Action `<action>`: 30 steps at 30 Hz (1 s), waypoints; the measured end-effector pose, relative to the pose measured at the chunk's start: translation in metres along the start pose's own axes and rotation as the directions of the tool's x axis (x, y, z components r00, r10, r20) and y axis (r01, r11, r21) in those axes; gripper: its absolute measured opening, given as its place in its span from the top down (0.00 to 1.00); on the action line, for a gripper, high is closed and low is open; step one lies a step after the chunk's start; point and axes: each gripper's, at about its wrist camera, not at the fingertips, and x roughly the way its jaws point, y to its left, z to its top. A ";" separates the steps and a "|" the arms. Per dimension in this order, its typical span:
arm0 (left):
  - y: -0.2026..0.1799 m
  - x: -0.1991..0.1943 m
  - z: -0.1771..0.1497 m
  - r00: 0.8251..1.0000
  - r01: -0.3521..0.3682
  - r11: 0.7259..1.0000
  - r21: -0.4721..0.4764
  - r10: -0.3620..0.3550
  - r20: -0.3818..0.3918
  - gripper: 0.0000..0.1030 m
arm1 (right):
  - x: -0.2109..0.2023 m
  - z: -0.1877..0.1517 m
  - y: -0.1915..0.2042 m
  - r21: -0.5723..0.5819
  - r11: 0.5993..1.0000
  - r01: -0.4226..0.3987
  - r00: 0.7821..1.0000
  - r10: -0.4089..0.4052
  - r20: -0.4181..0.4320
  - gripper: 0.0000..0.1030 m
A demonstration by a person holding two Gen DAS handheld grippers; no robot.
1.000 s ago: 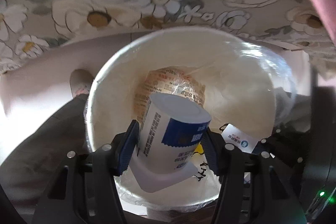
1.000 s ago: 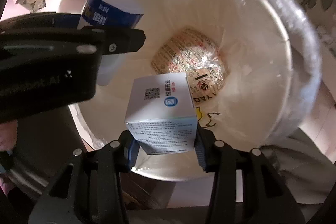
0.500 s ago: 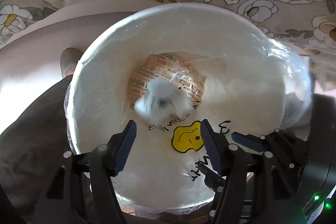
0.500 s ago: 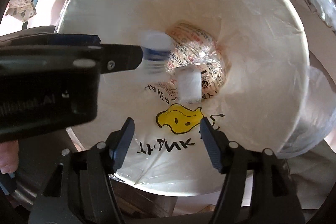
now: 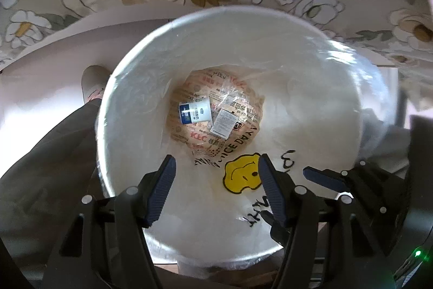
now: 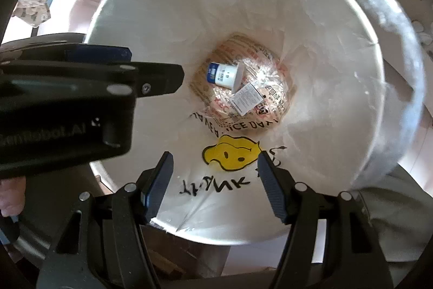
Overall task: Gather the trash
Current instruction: 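Move both tools back toward the remaining trash on the bed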
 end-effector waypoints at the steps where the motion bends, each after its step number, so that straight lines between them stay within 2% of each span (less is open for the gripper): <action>1: 0.000 -0.004 -0.002 1.000 0.000 1.000 0.004 0.000 0.007 0.36 | -0.005 -0.002 0.003 -0.011 1.000 -0.001 1.000 0.001 0.009 0.37; 8: -0.011 -0.070 -0.026 0.991 -0.046 0.994 0.096 0.033 0.131 0.36 | -0.070 -0.017 0.017 -0.102 0.995 0.022 0.992 -0.008 0.130 0.37; 13: -0.016 -0.132 -0.038 0.973 -0.041 0.991 0.127 0.011 0.232 0.36 | -0.132 -0.028 0.018 -0.138 0.988 0.066 0.969 -0.030 0.243 0.37; 16: -0.021 -0.168 -0.041 0.959 -0.033 0.991 0.129 -0.005 0.284 0.36 | -0.172 -0.033 0.012 -0.130 0.989 0.071 0.949 -0.026 0.316 0.37; 19: -0.026 -0.200 -0.041 0.944 -0.026 0.991 0.128 -0.018 0.331 0.29 | -0.209 -0.036 0.006 -0.121 0.989 0.087 0.924 -0.035 0.380 0.37; 23: -0.043 -0.248 -0.032 0.916 -0.037 0.993 0.115 -0.012 0.400 0.19 | -0.261 -0.036 -0.001 -0.103 0.985 0.140 0.880 -0.076 0.469 0.36; 26: -0.059 -0.282 -0.019 0.895 -0.027 0.995 0.096 -0.019 0.446 0.15 | -0.299 -0.035 -0.008 -0.087 0.979 0.182 0.837 -0.108 0.537 0.31; 30: -0.074 -0.317 0.002 0.871 0.008 0.997 0.078 -0.045 0.490 0.12 | -0.347 -0.026 -0.019 -0.056 0.967 0.248 0.779 -0.164 0.605 0.30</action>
